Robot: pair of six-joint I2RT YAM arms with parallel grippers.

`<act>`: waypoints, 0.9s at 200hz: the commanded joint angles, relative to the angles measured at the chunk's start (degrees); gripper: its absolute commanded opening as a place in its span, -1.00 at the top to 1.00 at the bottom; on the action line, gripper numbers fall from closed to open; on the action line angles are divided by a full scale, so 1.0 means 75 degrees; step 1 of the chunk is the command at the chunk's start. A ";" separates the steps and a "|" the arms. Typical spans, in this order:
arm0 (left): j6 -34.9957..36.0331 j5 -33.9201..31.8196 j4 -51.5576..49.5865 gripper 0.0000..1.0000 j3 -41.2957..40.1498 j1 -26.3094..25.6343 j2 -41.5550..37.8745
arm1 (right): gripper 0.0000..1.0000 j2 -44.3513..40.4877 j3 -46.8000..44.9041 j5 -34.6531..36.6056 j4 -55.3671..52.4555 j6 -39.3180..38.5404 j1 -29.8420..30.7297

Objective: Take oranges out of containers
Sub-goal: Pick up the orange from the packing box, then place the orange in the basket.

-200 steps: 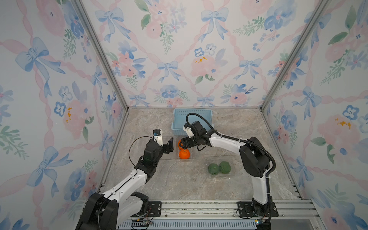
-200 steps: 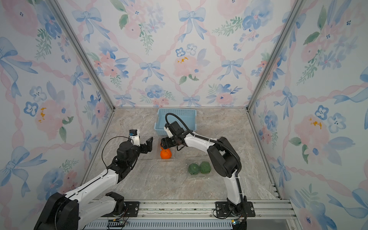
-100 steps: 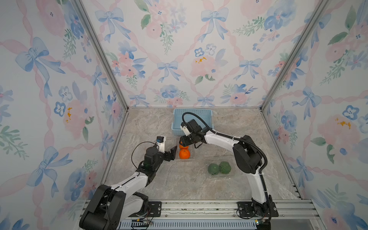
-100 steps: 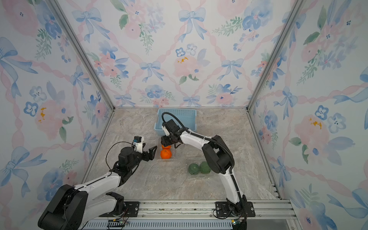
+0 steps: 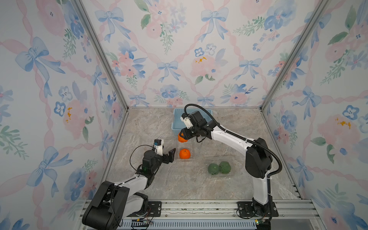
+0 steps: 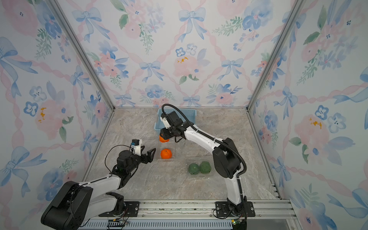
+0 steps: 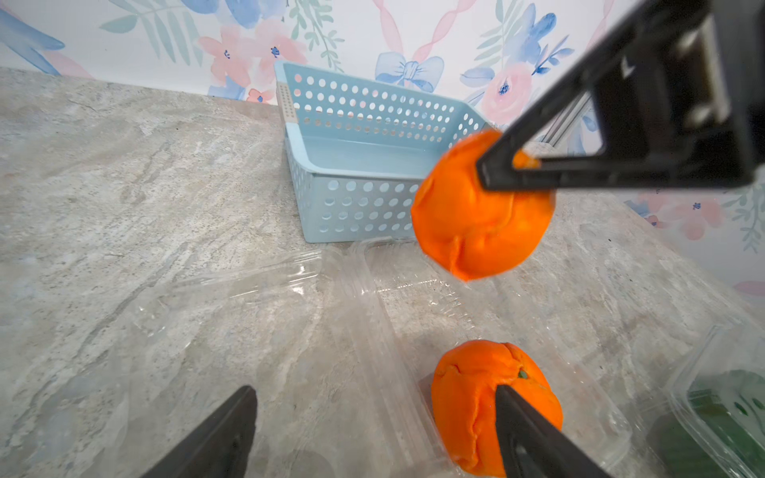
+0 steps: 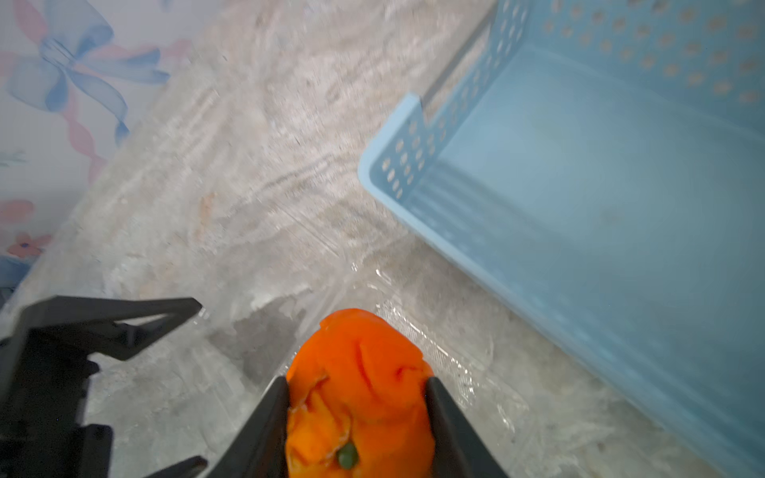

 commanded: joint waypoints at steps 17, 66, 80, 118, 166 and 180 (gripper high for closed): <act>-0.0068 0.0082 0.0191 -0.82 -0.0056 0.0035 -0.0031 | 0.13 0.1284 0.2192 0.0334 -0.0597 -0.0372 -0.0382; -0.0089 0.0083 0.0191 -0.81 -0.0160 0.0043 -0.0204 | 0.07 0.4466 0.6659 0.1055 -0.0863 -0.0798 -0.0734; -0.0094 0.0056 0.0197 -0.82 -0.0179 0.0047 -0.0256 | 0.07 0.4288 0.5960 0.1007 -0.0024 -0.0562 -0.0911; -0.0084 0.0061 0.0190 -0.82 -0.0154 0.0046 -0.0261 | 0.09 0.4424 0.6077 0.0930 0.0072 -0.0528 -0.1136; -0.0078 0.0093 0.0190 -0.81 -0.0209 0.0045 -0.0384 | 0.02 0.4401 0.5547 0.0603 0.0378 -0.0217 -0.1234; -0.0080 0.0086 0.0189 -0.81 -0.0268 0.0053 -0.0485 | 0.00 0.4487 0.5545 0.0538 0.0372 -0.0143 -0.1288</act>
